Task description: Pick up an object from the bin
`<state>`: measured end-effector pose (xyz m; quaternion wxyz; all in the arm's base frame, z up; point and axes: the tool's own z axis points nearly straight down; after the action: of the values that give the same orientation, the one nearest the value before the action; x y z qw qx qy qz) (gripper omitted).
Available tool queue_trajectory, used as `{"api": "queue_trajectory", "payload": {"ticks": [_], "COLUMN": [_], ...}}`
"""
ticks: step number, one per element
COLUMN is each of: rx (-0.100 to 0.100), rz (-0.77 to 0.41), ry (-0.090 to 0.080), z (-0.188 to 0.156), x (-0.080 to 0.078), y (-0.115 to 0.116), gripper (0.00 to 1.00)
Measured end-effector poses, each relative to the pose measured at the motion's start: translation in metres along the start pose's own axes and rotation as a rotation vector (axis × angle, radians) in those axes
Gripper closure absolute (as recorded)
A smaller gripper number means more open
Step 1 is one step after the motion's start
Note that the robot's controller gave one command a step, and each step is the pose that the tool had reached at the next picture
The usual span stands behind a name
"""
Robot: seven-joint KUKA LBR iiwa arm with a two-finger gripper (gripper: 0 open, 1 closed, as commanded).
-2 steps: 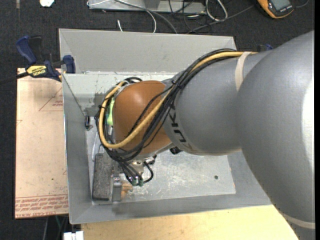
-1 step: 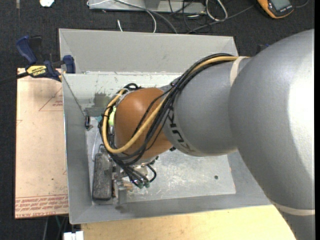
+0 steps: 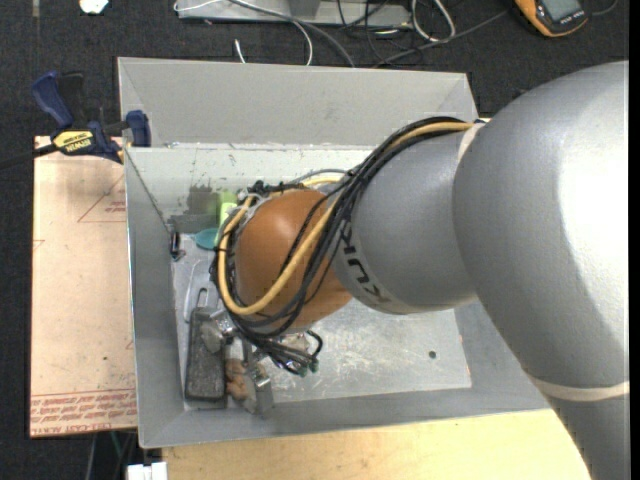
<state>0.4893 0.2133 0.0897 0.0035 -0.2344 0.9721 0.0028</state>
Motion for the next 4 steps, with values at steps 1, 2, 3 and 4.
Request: {"api": "queue_trajectory", "payload": {"ticks": [1,2,3,4], "rx": [-0.001,-0.001,-0.002,-0.002], "rz": [0.046,0.047,0.047,0.047], "ry": [-0.009,-0.009,-0.009,-0.009], "z": [0.0118,0.0118,0.0118,0.0119], "x": [0.0147,0.0147,0.0147,0.0147], "y": [-0.0247,-0.0248,-0.0247,-0.0247], "gripper": [1.0,1.0,1.0,1.0]}}
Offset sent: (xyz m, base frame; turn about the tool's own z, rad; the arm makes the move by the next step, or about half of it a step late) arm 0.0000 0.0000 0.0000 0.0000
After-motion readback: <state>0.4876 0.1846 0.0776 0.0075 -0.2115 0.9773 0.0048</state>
